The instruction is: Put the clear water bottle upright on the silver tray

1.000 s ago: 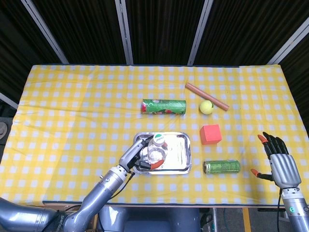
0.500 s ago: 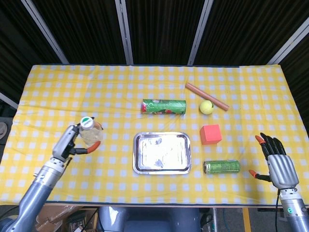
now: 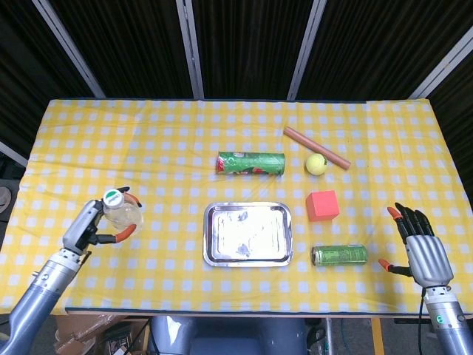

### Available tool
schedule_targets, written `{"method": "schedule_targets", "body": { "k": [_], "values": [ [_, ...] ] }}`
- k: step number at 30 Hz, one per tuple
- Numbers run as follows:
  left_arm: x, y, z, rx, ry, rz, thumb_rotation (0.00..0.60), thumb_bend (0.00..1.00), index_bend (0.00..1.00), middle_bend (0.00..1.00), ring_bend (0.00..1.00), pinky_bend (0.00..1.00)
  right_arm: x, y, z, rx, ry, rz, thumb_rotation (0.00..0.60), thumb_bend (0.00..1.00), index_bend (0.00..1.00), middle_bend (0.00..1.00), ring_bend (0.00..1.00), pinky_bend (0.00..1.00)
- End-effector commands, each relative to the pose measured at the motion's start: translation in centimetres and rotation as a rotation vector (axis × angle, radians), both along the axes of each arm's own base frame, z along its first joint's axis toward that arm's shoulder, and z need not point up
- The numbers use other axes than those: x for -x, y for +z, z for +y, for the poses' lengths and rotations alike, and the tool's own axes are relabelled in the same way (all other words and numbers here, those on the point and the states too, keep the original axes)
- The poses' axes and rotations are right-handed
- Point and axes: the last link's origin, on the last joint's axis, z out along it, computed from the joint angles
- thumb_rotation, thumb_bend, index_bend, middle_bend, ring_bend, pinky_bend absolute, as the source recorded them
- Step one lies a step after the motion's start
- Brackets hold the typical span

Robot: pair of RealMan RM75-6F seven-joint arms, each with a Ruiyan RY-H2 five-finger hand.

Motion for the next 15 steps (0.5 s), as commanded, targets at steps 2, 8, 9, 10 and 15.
{"method": "schedule_targets", "body": {
  "k": [2,8,9,10,15],
  "values": [
    [-4.5,-4.1,0.7,0.057,-0.067,-0.034,0.6,0.47,0.59,0.57,0.09,0.05,0.1,0.2,0.0,0.004,0.001,-0.005,0.6,0.05,0.01,0.0,0.0,0.0],
    [-10.3,-8.8,1.7,0.08,-0.132,-0.042,0.6,0.47,0.59,0.57,0.09,0.05,0.3,0.2,0.0,0.002,-0.004,-0.007,0.6,0.05,0.01,0.0,0.0,0.0],
    [-11.1,-9.3,1.8,0.082,-0.139,-0.049,0.6,0.47,0.59,0.57,0.09,0.05,0.3,0.2,0.0,0.002,-0.004,-0.007,0.6,0.05,0.01,0.0,0.0,0.0],
    [-12.0,-10.0,1.8,0.081,-0.141,-0.051,0.6,0.47,0.59,0.57,0.09,0.05,0.3,0.2,0.0,0.001,-0.003,-0.007,0.6,0.05,0.01,0.0,0.0,0.0],
    [-14.3,-13.6,2.2,0.082,-0.131,-0.01,0.6,0.47,0.59,0.55,0.09,0.05,0.5,0.4,0.0,0.003,-0.008,-0.01,0.6,0.05,0.01,0.0,0.0,0.0]
  ]
}}
